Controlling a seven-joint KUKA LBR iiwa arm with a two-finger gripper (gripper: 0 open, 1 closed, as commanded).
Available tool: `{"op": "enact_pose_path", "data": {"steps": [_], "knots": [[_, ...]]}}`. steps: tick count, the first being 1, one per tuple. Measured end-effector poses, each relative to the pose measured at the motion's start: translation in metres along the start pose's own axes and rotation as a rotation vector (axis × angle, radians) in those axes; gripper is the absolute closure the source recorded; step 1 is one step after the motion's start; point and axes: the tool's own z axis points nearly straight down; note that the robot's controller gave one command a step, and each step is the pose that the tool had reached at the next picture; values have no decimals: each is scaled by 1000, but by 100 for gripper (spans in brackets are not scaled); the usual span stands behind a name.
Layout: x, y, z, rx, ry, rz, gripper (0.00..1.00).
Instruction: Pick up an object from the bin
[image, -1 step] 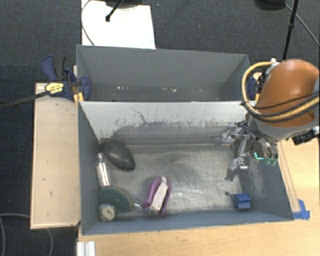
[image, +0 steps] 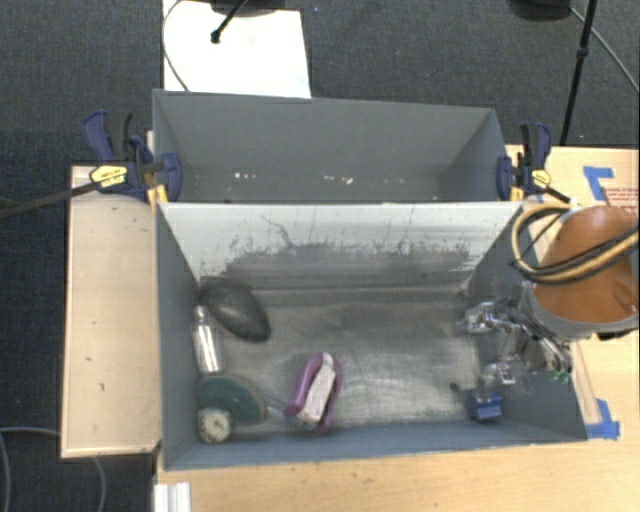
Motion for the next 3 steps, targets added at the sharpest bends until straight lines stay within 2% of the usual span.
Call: {"op": "enact_pose_path", "data": {"steps": [1,2,3], "knots": [[15,-11,-10,2,-9,-529,0],[28,-6,-11,-8,15,-731,0],[21,-2,23,-21,-1,-806,0]]}}
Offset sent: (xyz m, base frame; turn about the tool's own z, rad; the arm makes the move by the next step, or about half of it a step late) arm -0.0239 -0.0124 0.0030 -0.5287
